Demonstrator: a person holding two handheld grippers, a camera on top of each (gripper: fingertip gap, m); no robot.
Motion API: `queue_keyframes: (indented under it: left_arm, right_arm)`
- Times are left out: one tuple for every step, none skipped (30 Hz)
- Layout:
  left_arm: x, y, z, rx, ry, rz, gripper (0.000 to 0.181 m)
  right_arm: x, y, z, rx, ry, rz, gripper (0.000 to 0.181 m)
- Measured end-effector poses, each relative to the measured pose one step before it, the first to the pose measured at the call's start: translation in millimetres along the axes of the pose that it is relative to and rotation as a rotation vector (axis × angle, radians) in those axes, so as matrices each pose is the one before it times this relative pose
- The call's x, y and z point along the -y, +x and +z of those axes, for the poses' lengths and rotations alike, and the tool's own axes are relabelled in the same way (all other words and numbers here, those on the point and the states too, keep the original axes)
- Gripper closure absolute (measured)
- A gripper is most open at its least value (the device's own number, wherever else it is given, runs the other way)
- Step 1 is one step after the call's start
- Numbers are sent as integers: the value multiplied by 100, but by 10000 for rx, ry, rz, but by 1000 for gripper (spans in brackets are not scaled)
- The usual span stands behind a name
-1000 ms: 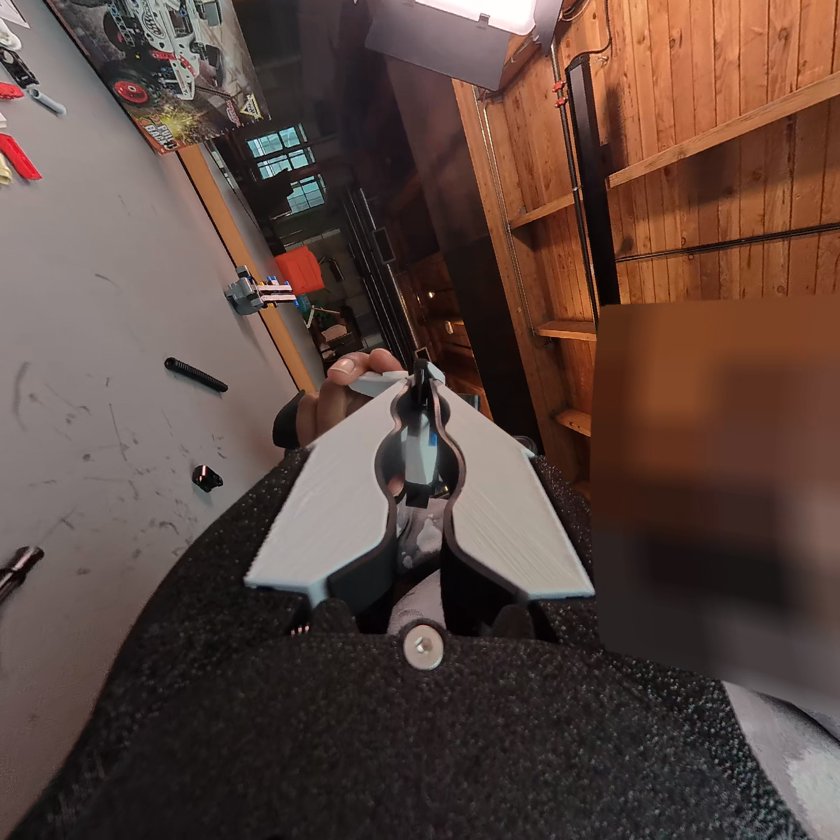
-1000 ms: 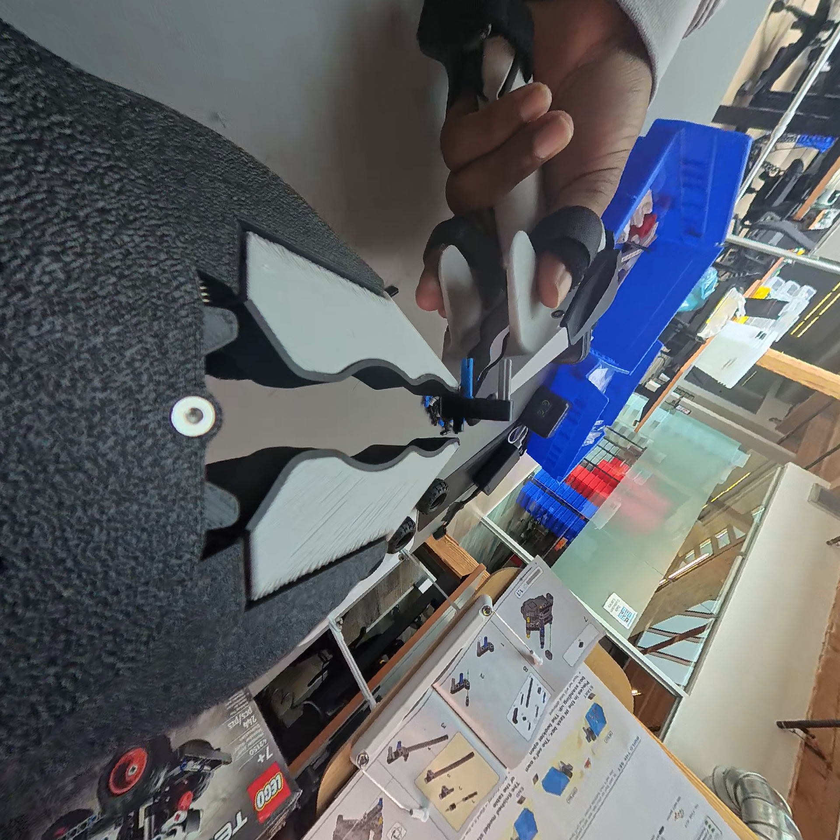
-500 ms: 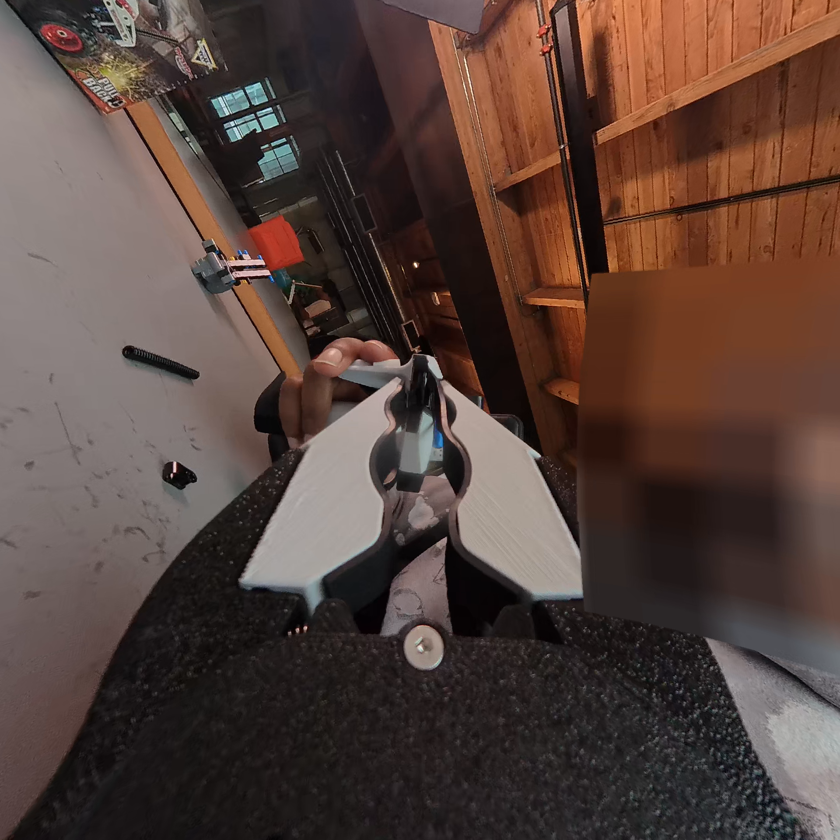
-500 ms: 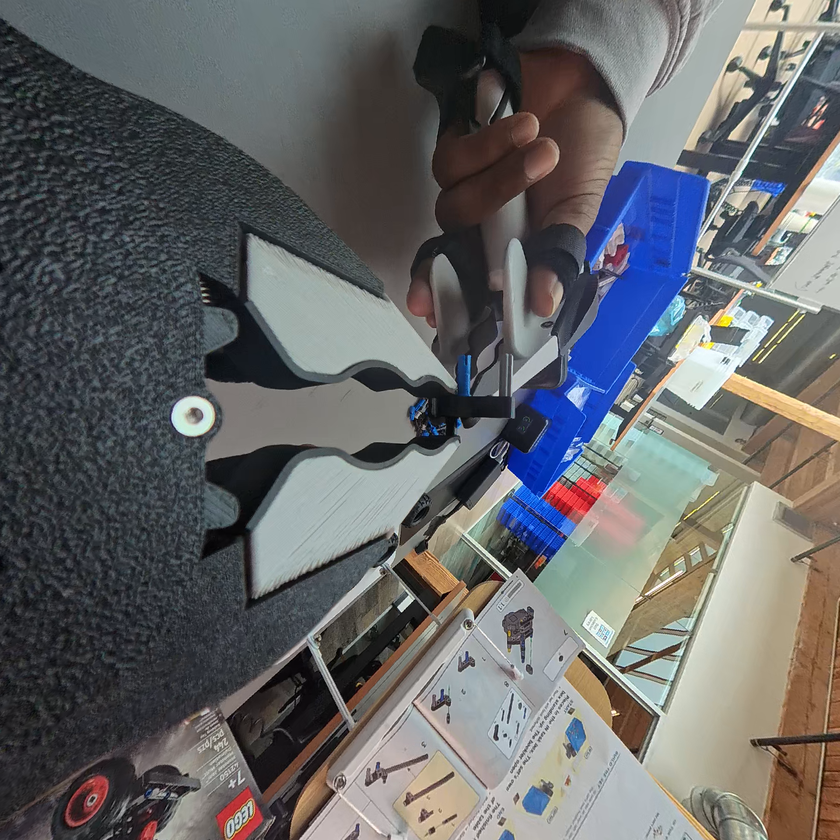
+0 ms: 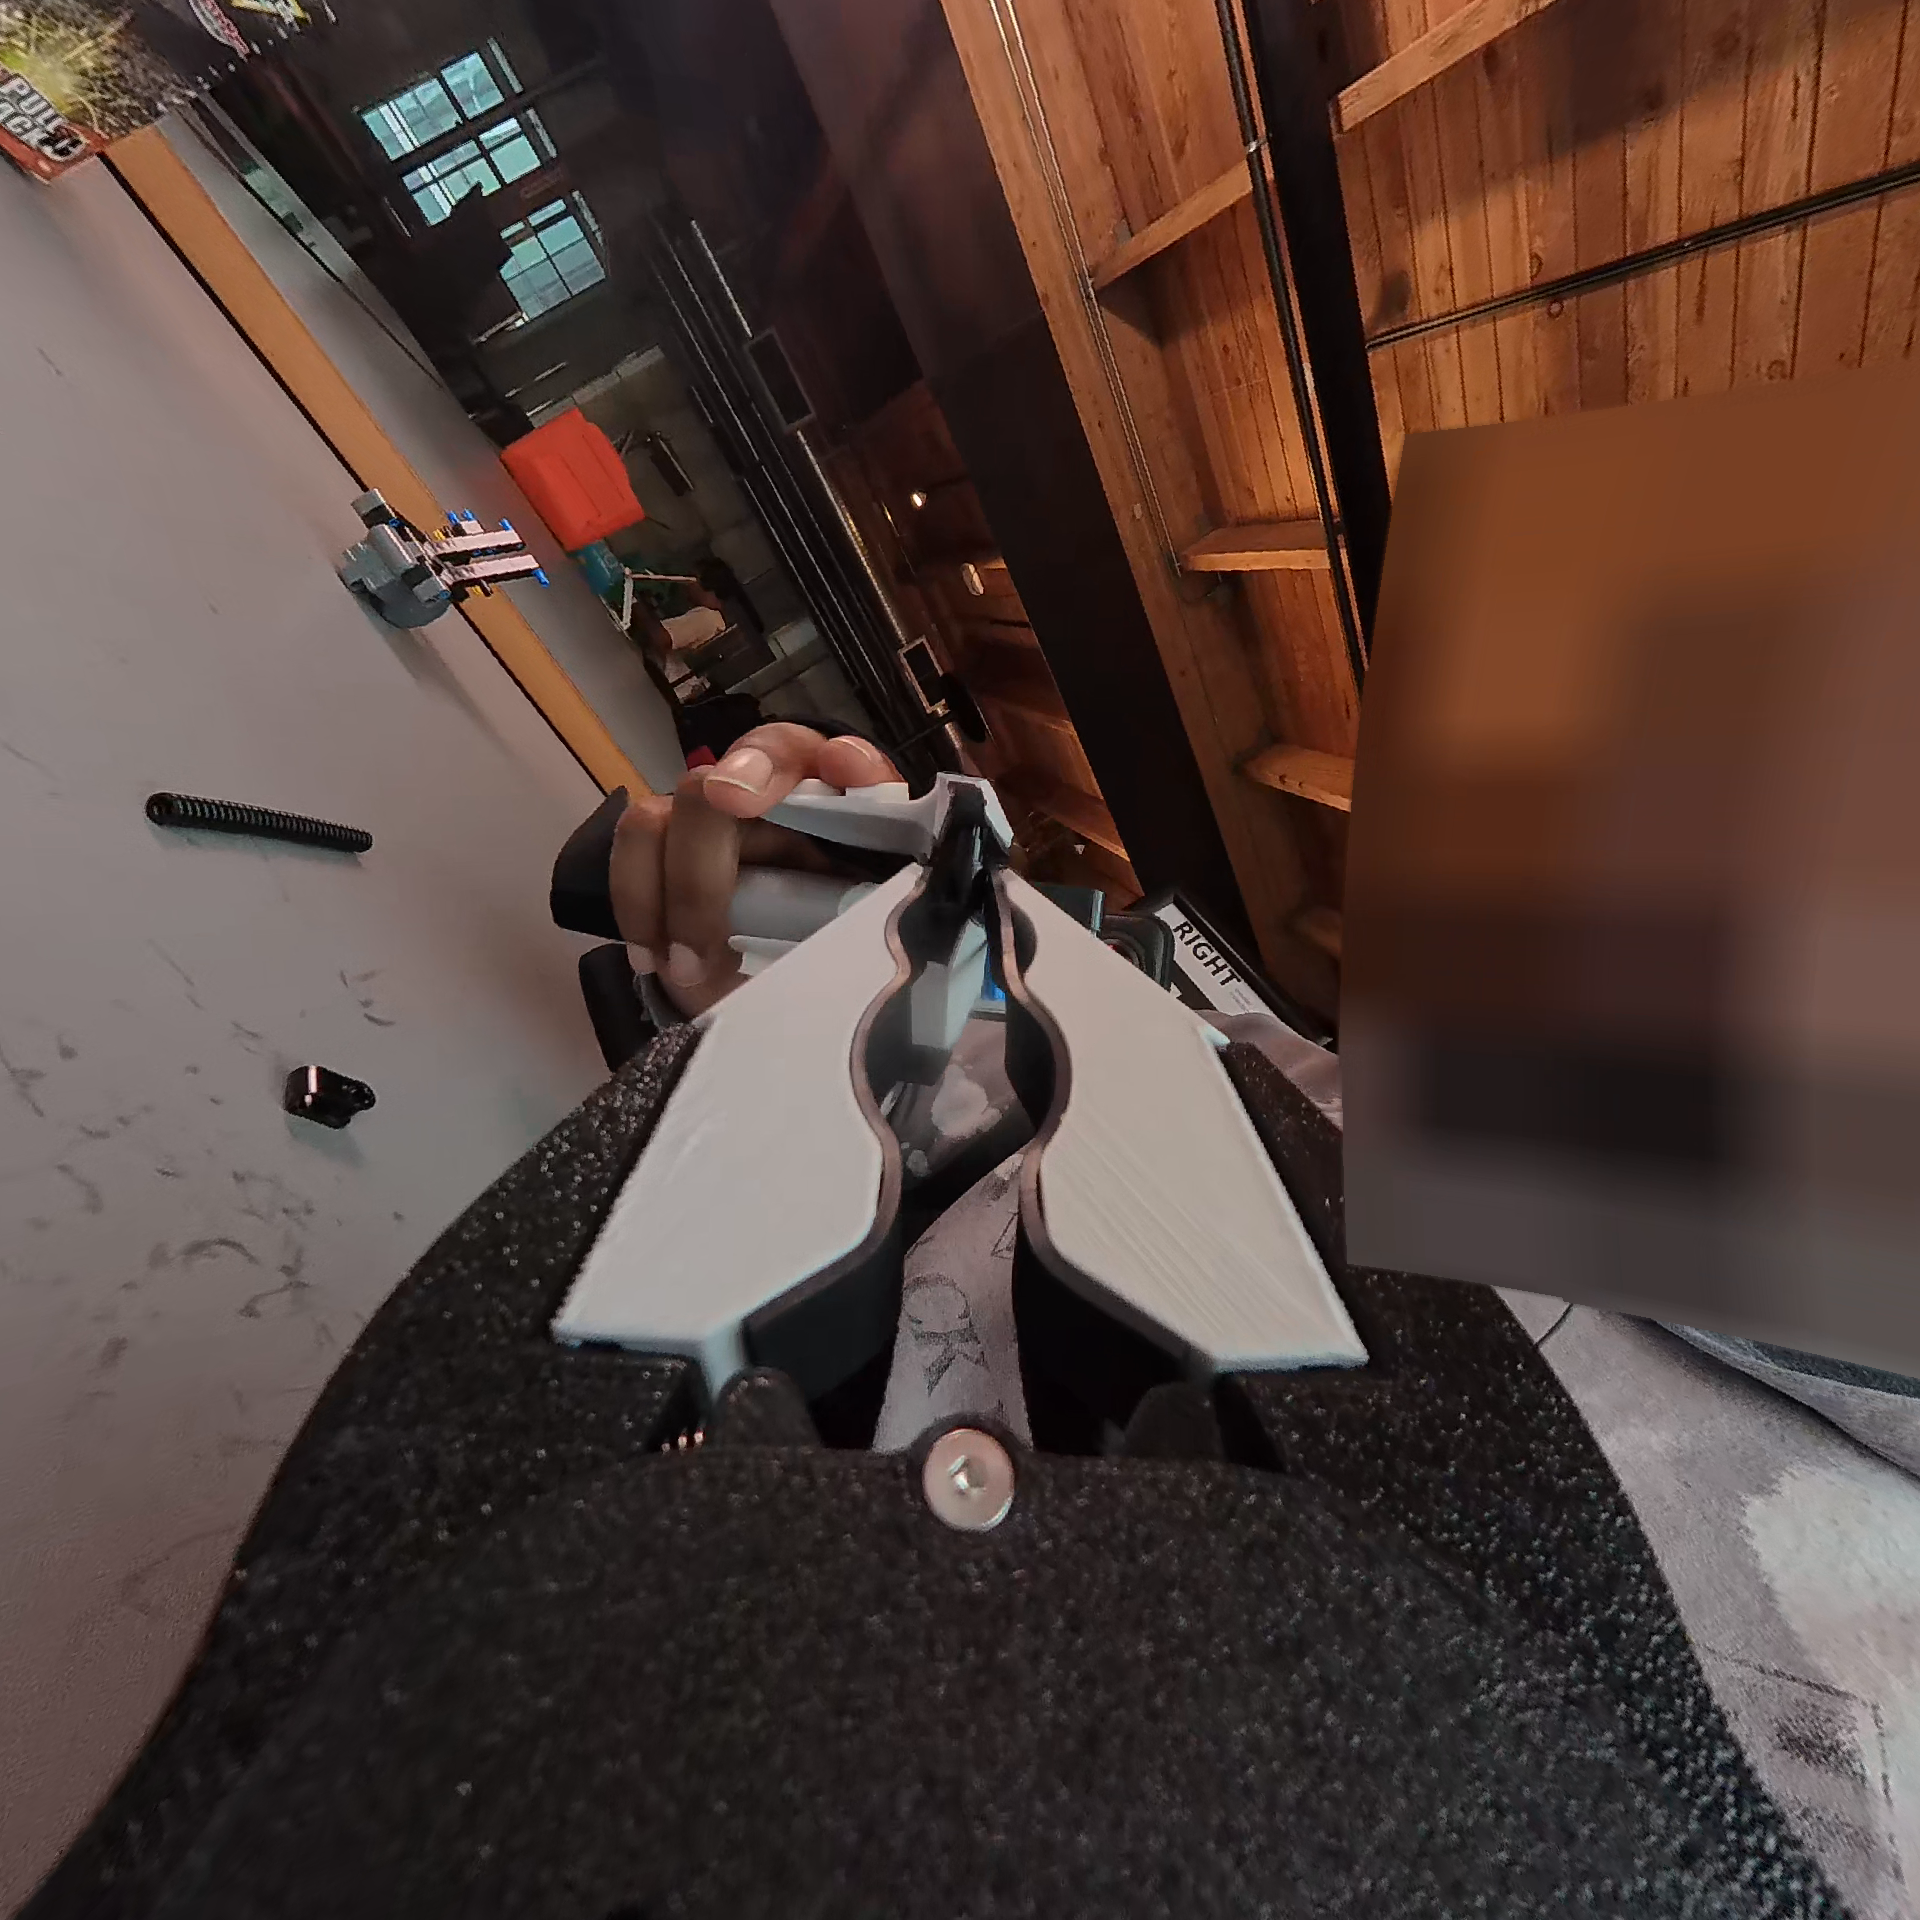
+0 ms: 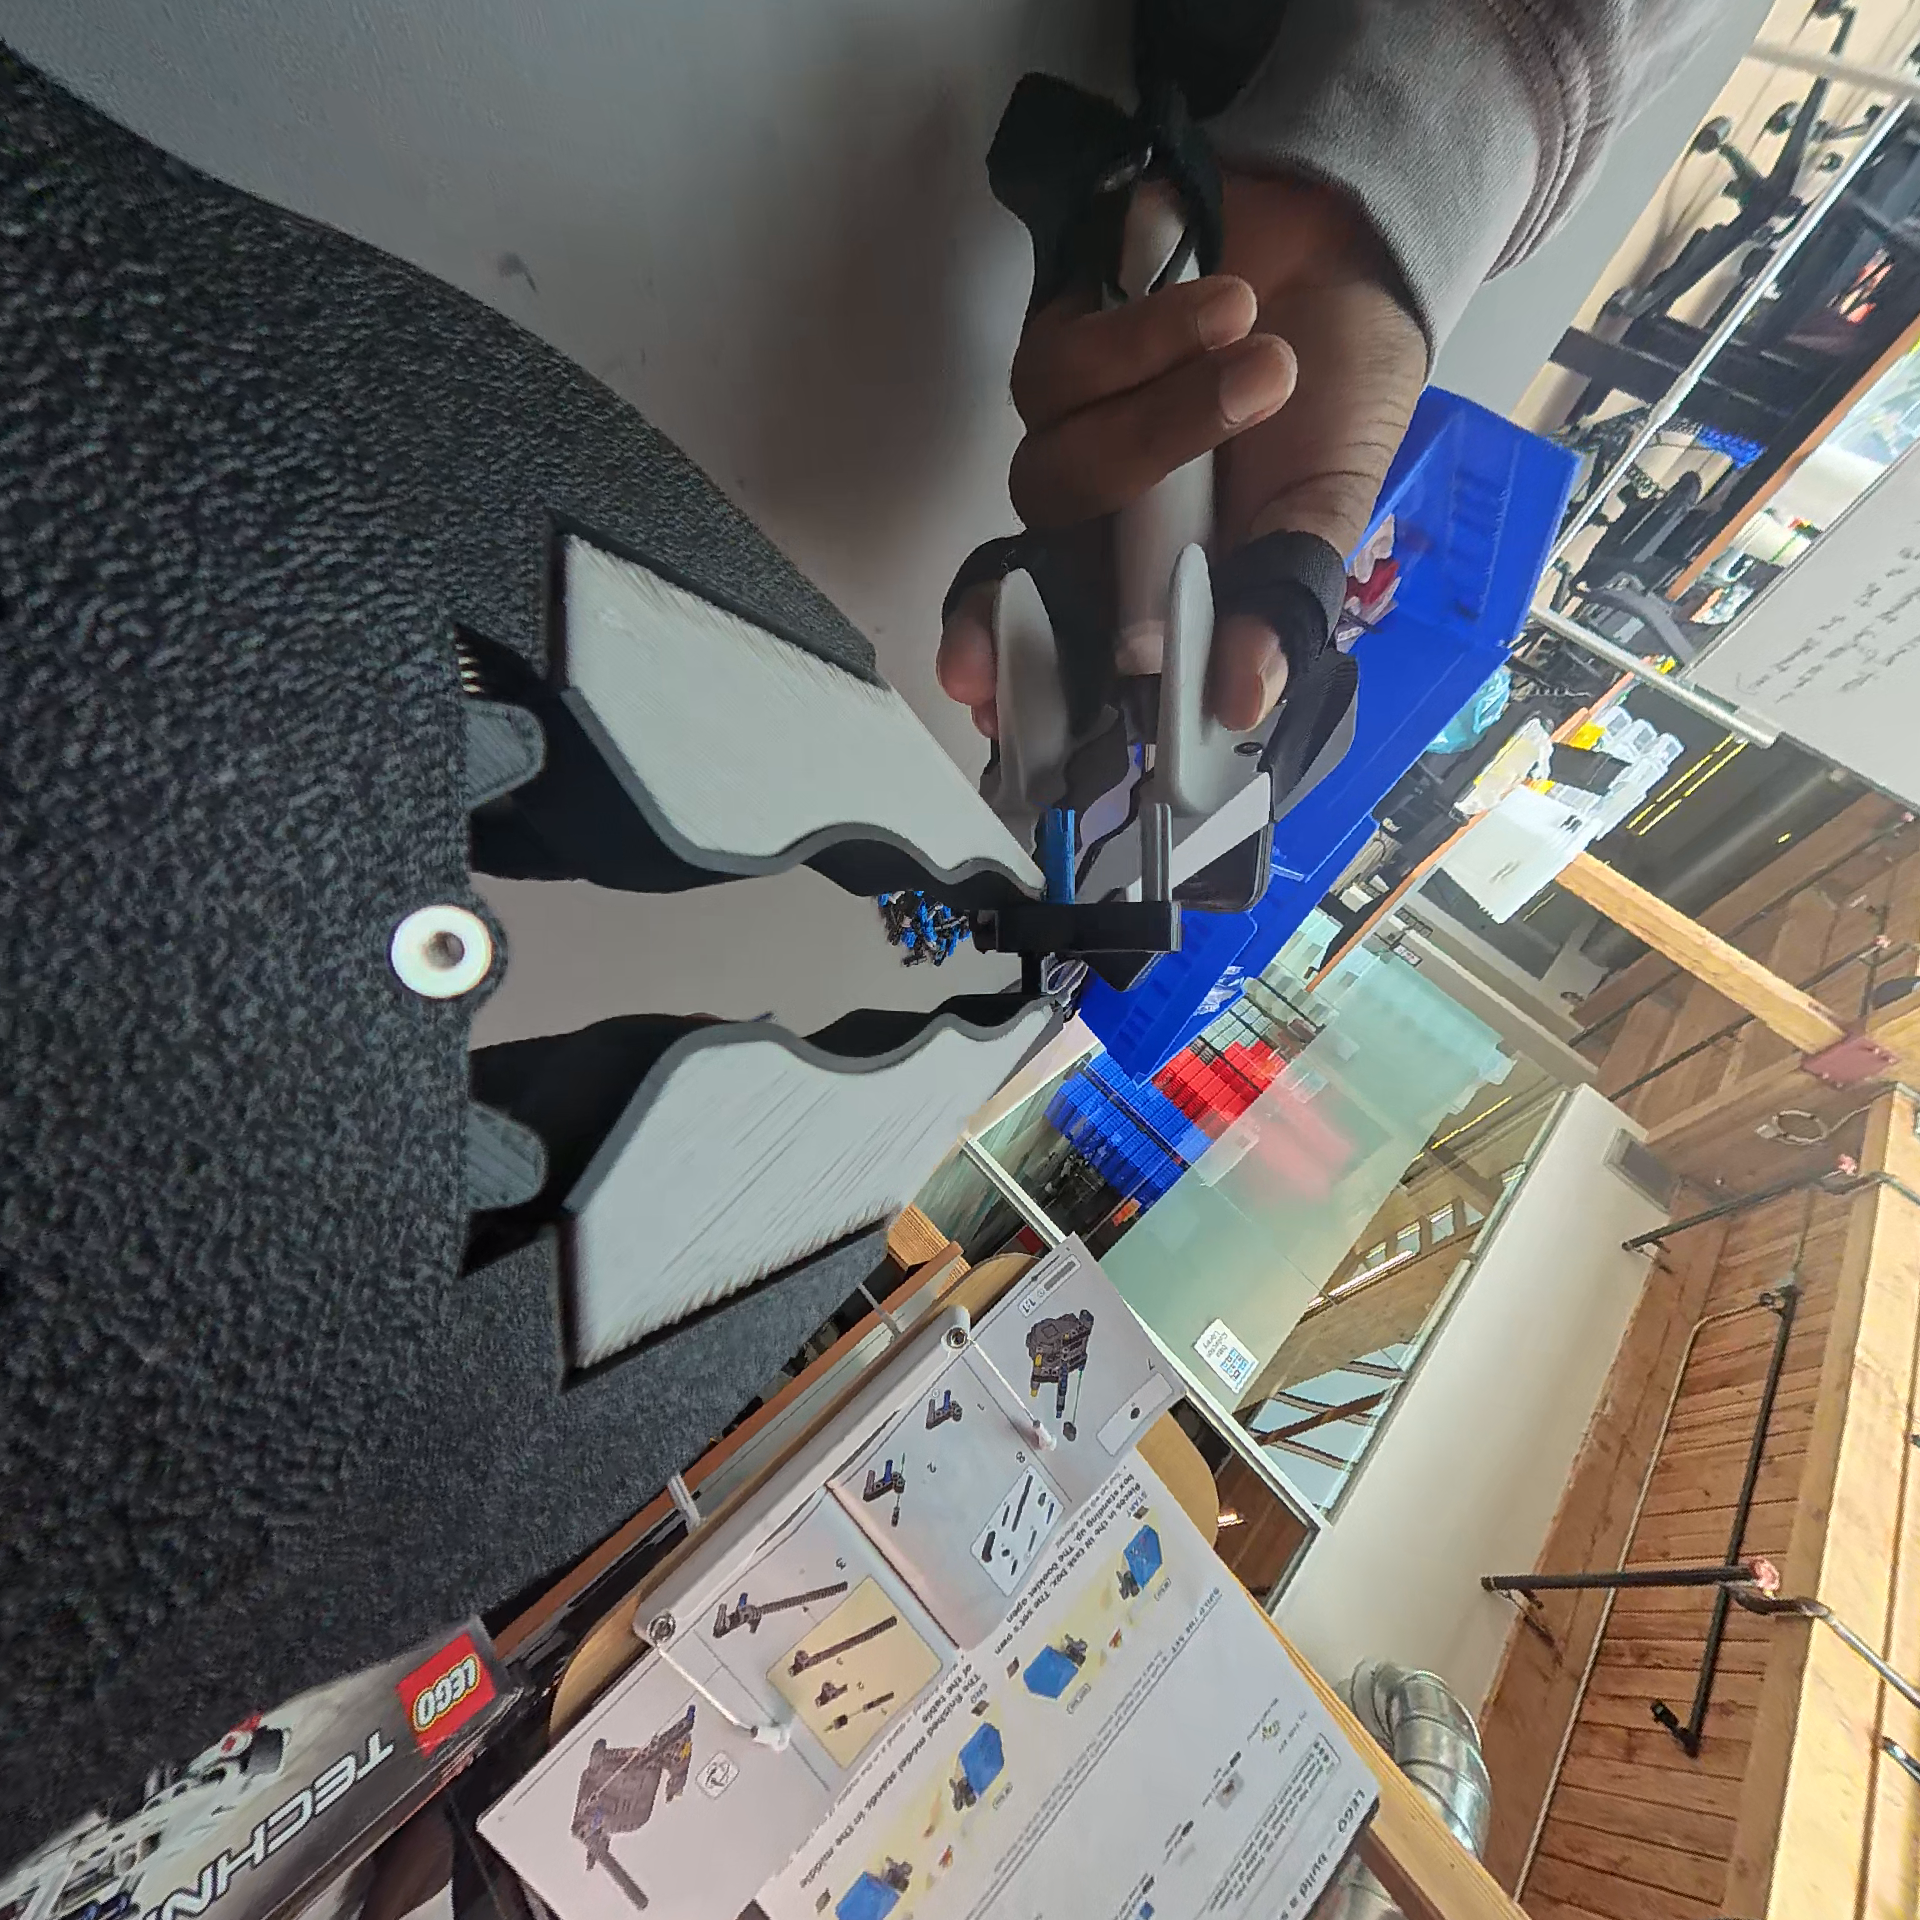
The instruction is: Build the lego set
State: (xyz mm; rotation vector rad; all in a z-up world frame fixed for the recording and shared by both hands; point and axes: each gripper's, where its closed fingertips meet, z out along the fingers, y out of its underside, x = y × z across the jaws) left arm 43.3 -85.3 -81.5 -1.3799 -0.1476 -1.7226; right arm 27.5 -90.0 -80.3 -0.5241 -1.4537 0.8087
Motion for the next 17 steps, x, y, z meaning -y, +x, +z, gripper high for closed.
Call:
queue_keyframes:
  left_arm:
    - [-46, 4, 24, 10, -22, 11, 172]
    - [-17, -13, 5, 27, -15, 21, 172]
    - [-33, -24, -4, 39, -26, 32, 172]
    - [-39, -52, -20, 72, -36, 57, 172]
    - [21, -135, -52, 155, -19, 128, 172]
    - [50, -220, -78, 240, -5, 196, 173]
    - [118, -300, -92, 333, 26, 260, 174]
    - [165, -407, -94, 427, 45, 333, 174]
    - [139, -522, -135, 496, 3, 364, 175]
    - [189, -577, -214, 545, -15, 415, 176]
    - [168, -698, -299, 677, -77, 569, 176]
    - [10, -869, -329, 820, -252, 727, 176]
    - [-35, -862, -322, 835, -275, 740, 176]
    - [-9, -859, -298, 841, -225, 707, 176]
    - [-324, -1017, -189, 954, -414, 818, 176]
    - [-722, -1151, -44, 1061, -668, 1012, 175]
    - [-910, -1026, 86, 1014, -737, 1067, 175]
  right_arm:
    - [32, -4, -35, 7, 18, -54, 166]
    - [-19, -10, -14, 10, -4, -25, 166]
    - [-25, -35, -5, 24, -3, -6, 166]
    - [-32, -42, -8, 34, -7, -16, 166]
    - [-104, -50, 31, 32, -50, -14, 166]
    - [-232, -49, 81, 47, -104, 49, 166]
    - [-273, -37, 114, 49, -91, 168, 165]
    - [-445, 23, 160, 16, -172, 290, 165]
    - [-450, -14, 167, 62, -175, 286, 164]
    - [-633, -111, 162, 140, -304, 142, 156]
    - [-1052, -389, 237, 362, -537, -10, 139]
    - [-998, -230, 170, 239, -430, 56, 132]
    - [-741, -217, 76, 226, -256, 111, 130]
    - [-615, -197, 26, 219, -219, 92, 129]
    - [-503, -81, 10, 151, -204, 33, 129]
    - [-391, -212, -10, 233, -169, -12, 130]
    - [-419, -286, 2, 281, -212, -27, 132]
